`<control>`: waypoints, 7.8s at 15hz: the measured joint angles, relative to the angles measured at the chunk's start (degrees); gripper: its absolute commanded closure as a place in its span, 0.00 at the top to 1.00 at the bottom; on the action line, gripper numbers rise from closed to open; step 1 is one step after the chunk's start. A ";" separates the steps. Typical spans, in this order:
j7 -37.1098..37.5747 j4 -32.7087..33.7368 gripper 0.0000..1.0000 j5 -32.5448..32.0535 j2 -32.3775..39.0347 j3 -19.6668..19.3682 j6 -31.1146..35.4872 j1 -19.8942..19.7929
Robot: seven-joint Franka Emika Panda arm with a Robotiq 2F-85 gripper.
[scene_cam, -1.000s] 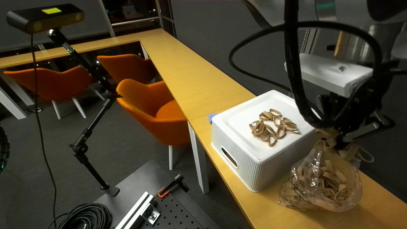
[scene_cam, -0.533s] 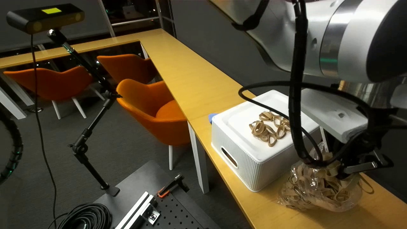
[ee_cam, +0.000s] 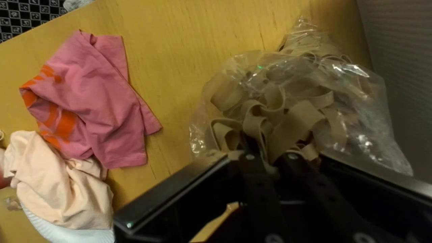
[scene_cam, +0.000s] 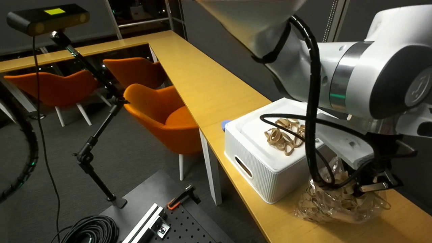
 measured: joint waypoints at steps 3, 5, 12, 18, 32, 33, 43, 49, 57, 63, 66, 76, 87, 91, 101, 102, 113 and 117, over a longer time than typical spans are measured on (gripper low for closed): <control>-0.24 0.32 0.02 0.11 1.81 0.02 2.39 0.31; -0.51 0.38 0.02 0.11 2.92 0.04 4.16 0.65; -5.58 0.75 0.02 6.04 3.21 1.62 10.63 1.78; -12.94 0.32 0.02 16.98 2.15 3.28 10.70 -0.59; -4.47 -2.08 0.02 5.94 -1.89 -2.34 5.86 -1.34; -4.17 -2.08 0.02 5.79 -1.60 -2.33 5.86 -0.91; -2.28 -1.98 0.71 5.75 -0.03 -1.93 5.86 2.99; -0.92 -1.91 1.00 3.69 -4.04 -2.07 4.44 3.41; -0.88 0.97 1.00 3.90 -9.46 5.47 -2.95 8.34; -1.03 2.32 1.00 3.95 -3.12 8.21 -3.31 10.21; -1.56 4.02 1.00 3.92 1.28 8.40 -3.23 10.52; -2.03 9.31 0.27 3.89 8.31 8.38 -3.74 11.53; -2.01 11.62 0.01 3.93 8.29 7.55 -6.32 11.41; -2.01 14.25 0.01 3.85 6.69 5.50 -7.79 10.71; 0.24 9.84 0.01 2.27 -7.47 0.10 -17.11 4.99; 0.91 9.07 0.01 2.07 -7.64 -0.28 -17.08 4.07; 5.49 4.48 0.01 1.65 0.72 -1.69 -11.69 1.03; 5.57 4.33 0.01 1.61 1.42 -2.09 -7.17 1.04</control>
